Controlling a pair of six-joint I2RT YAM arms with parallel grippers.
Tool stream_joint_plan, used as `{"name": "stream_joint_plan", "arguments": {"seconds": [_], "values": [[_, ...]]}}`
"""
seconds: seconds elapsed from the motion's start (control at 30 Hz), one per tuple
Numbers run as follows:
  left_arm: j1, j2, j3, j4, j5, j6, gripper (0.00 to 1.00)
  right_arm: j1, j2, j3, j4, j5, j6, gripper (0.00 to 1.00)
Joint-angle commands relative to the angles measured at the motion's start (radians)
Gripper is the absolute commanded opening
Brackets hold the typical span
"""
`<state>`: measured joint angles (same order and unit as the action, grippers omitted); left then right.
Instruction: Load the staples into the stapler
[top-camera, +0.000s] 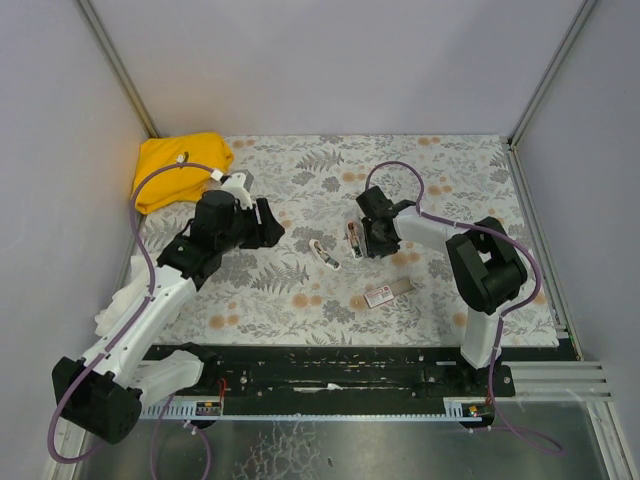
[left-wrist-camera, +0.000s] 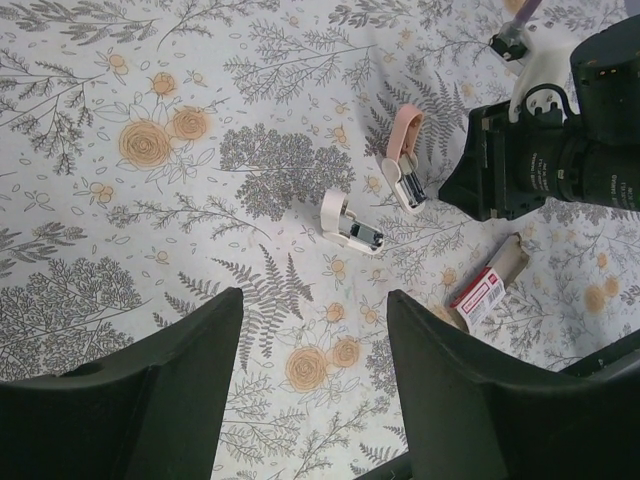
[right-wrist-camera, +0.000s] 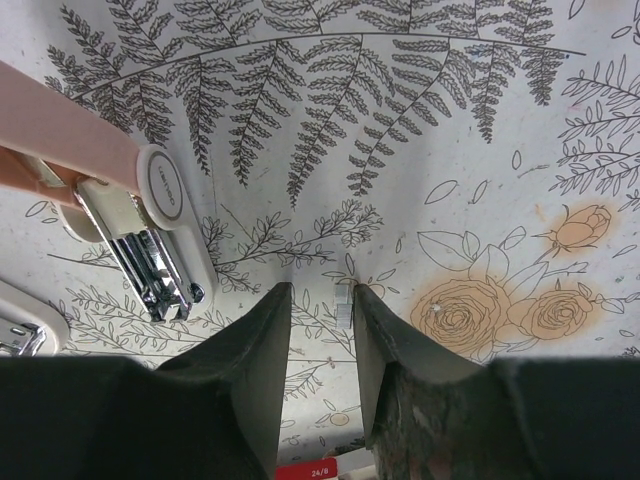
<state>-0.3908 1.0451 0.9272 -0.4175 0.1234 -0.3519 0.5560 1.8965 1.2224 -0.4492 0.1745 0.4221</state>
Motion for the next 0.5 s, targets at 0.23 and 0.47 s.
{"name": "stream_joint_plan", "arguments": {"seconds": [0.23,0.47], "values": [[0.031,0.023,-0.038,0.057,0.054,0.013,0.59,0.009,-0.043,0.025,-0.035,0.006,-0.025,0.34],[0.051,0.036,-0.055,0.07,0.082,0.005,0.59,0.031,-0.061,0.028,-0.038,0.006,-0.025,0.33]]}}
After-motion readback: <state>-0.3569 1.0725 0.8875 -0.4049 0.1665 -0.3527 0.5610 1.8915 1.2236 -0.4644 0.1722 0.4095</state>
